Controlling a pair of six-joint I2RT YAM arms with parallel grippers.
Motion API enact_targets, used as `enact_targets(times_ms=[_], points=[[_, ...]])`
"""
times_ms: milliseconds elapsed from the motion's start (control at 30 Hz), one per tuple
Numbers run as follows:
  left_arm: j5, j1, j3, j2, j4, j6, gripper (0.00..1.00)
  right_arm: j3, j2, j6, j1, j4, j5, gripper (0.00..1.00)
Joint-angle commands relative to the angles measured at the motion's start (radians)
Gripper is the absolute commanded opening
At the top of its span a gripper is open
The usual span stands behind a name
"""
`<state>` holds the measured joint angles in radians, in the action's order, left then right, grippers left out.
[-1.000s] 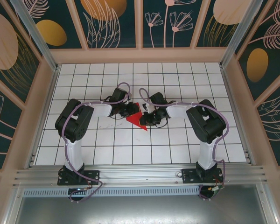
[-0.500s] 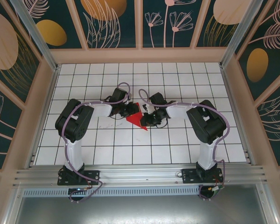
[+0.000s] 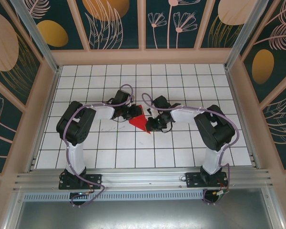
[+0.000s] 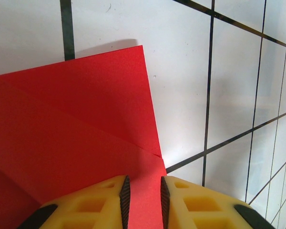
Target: Fold a paper plane with a square sheet of paper (fold left side to right side)
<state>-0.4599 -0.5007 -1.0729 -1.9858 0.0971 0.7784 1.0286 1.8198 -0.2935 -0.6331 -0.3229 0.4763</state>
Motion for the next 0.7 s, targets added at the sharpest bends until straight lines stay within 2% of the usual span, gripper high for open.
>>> enact_targets(times_ms=[0,133,333,667], points=[[0.056,-0.004,0.036,-0.038,-0.093,-0.015,0.28,0.000,-0.107,-0.025,0.015,-0.015,-0.011,0.18],[0.055,-0.003,0.036,-0.038,-0.089,-0.012,0.28,0.007,-0.152,-0.050,0.027,0.026,0.052,0.21],[0.055,-0.004,0.037,-0.033,-0.089,-0.012,0.28,-0.010,-0.064,-0.091,0.004,0.098,0.170,0.21],[0.054,-0.004,0.036,-0.036,-0.089,-0.014,0.28,-0.029,0.017,-0.078,0.018,0.075,0.145,0.21]])
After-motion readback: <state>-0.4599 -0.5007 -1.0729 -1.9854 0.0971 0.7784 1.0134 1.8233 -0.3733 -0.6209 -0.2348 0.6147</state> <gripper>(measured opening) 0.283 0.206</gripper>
